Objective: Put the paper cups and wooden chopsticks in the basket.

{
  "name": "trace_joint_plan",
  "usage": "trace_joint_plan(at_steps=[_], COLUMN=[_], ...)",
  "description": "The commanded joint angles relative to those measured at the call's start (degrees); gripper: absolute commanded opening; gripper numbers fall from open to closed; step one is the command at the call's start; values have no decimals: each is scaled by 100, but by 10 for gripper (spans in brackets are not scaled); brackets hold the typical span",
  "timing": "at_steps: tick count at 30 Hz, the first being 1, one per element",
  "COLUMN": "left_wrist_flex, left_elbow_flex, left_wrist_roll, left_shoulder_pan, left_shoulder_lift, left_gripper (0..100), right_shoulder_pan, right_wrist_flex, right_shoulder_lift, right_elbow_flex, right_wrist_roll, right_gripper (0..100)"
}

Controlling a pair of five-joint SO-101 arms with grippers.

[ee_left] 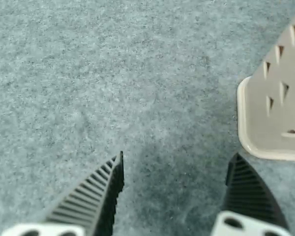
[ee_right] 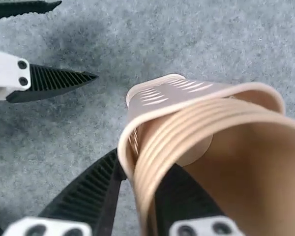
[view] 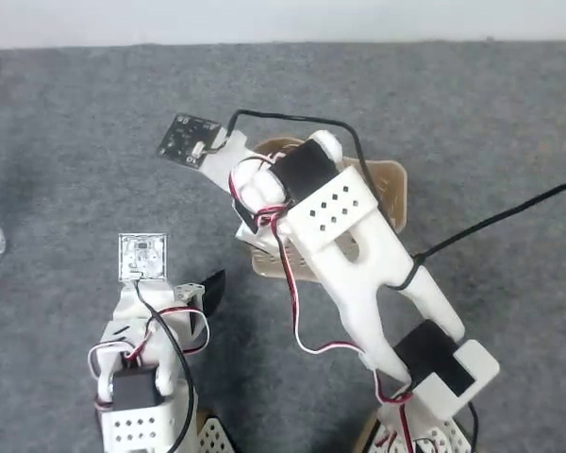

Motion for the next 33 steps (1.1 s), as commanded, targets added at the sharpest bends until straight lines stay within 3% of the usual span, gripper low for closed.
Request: trace_joint_plan(at_steps=[1, 3, 8, 13, 18, 23, 26, 29, 33], left_wrist_flex=[-88, -88, -88, -88, -88, -88, -88, -88, -88], left_elbow_flex=[-31, -31, -31, -31, -31, -31, -31, -31, -31], left_wrist_roll=[62, 62, 62, 70, 70, 70, 70, 70, 79], left_shoulder_pan=[35, 35, 18, 18, 18, 9, 9, 9, 9], left_shoulder_lift=[-62, -62, -62, -62, -62, -62, -62, -62, -62], left_gripper=[323, 323, 323, 323, 323, 323, 323, 323, 323], right_shoulder_pan=[-13, -119, -497, -435, 567, 2791, 3741, 3846, 3380], right_wrist_flex=[13, 13, -48, -40, -22, 154, 268, 277, 268], right_shoulder_lift=[-497, -804, -1771, -2659, -3653, -4435, -4804, -5270, -6105], right_elbow_flex=[-466, -695, -1134, -1178, -1152, -1143, -1116, -571, 818], right_wrist_roll=[-431, -545, -158, -18, -686, -2725, -3244, -3042, -3033], right_gripper=[261, 329, 293, 286, 288, 288, 288, 288, 289])
